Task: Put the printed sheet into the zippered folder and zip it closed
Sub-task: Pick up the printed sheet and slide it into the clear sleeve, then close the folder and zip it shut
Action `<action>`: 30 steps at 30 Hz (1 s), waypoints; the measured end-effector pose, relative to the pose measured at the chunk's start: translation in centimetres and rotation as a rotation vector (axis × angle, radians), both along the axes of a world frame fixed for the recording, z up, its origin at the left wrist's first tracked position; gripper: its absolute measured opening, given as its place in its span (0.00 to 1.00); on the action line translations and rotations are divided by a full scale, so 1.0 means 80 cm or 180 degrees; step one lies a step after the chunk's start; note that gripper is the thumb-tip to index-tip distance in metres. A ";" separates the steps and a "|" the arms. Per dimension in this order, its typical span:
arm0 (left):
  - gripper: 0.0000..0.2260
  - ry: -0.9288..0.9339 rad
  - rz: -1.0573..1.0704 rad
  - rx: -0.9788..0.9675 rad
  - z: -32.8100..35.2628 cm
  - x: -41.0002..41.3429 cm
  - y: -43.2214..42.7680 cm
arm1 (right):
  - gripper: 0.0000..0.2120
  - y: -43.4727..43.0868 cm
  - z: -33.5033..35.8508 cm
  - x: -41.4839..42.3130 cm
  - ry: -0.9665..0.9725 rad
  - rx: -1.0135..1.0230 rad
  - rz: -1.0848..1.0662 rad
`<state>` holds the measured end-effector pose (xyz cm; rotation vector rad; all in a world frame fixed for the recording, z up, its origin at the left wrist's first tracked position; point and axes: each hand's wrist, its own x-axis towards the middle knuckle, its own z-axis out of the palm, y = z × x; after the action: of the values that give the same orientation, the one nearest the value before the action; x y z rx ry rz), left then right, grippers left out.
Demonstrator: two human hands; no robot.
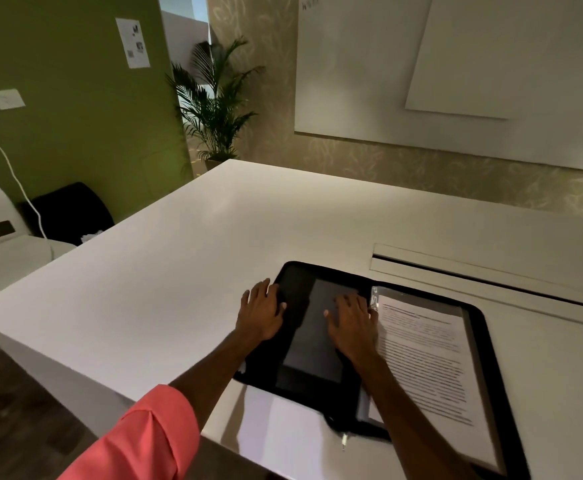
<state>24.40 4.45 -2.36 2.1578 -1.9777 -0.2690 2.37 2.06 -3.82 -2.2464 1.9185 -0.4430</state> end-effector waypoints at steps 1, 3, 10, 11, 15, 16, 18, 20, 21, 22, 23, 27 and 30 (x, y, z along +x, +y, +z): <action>0.24 -0.0018 0.0052 -0.0025 -0.002 0.009 0.001 | 0.24 0.002 -0.001 0.012 -0.0013 0.0030 -0.0013; 0.21 -0.0048 0.0171 -0.0026 -0.003 0.023 0.002 | 0.24 0.006 -0.005 0.033 0.0019 0.0059 -0.0026; 0.18 0.0865 0.0006 -0.0065 -0.007 0.044 -0.001 | 0.30 0.020 -0.024 0.072 0.0238 0.0342 -0.0048; 0.18 0.1085 0.0079 -0.0077 -0.006 0.045 -0.002 | 0.31 0.020 -0.024 0.074 0.0240 0.0361 -0.0070; 0.15 0.1578 0.0153 -0.0060 0.001 0.051 -0.004 | 0.30 0.021 -0.020 0.083 0.0139 0.0299 -0.0122; 0.15 0.1624 0.0122 -0.0067 0.005 0.052 -0.005 | 0.29 0.023 -0.019 0.085 0.0093 0.0241 -0.0127; 0.15 0.1696 0.0091 -0.0159 0.015 0.051 -0.010 | 0.27 0.024 -0.017 0.088 -0.0012 0.0131 -0.0122; 0.15 0.1801 0.0145 -0.0318 0.028 0.051 -0.015 | 0.25 0.025 -0.013 0.086 -0.0128 0.0075 -0.0133; 0.14 0.1896 0.0189 -0.0411 0.035 0.050 -0.018 | 0.24 0.026 -0.010 0.083 -0.0185 0.0038 -0.0141; 0.14 0.2030 0.0234 -0.0508 0.042 0.050 -0.020 | 0.24 0.027 -0.008 0.081 -0.0250 -0.0013 -0.0144; 0.13 0.2226 0.0284 -0.0596 0.050 0.049 -0.022 | 0.23 0.028 -0.004 0.077 -0.0331 -0.0065 -0.0146; 0.10 0.3523 0.0369 -0.0795 0.077 0.038 -0.032 | 0.20 0.031 0.019 0.061 -0.0586 -0.0317 -0.0169; 0.12 0.3809 0.0133 -0.1002 0.090 0.006 -0.030 | 0.20 0.031 0.040 0.040 -0.0720 -0.0483 -0.0177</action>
<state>24.89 2.09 4.82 1.2736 -1.1461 -0.9002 5.57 4.57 -0.65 -2.1258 1.8906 -0.8381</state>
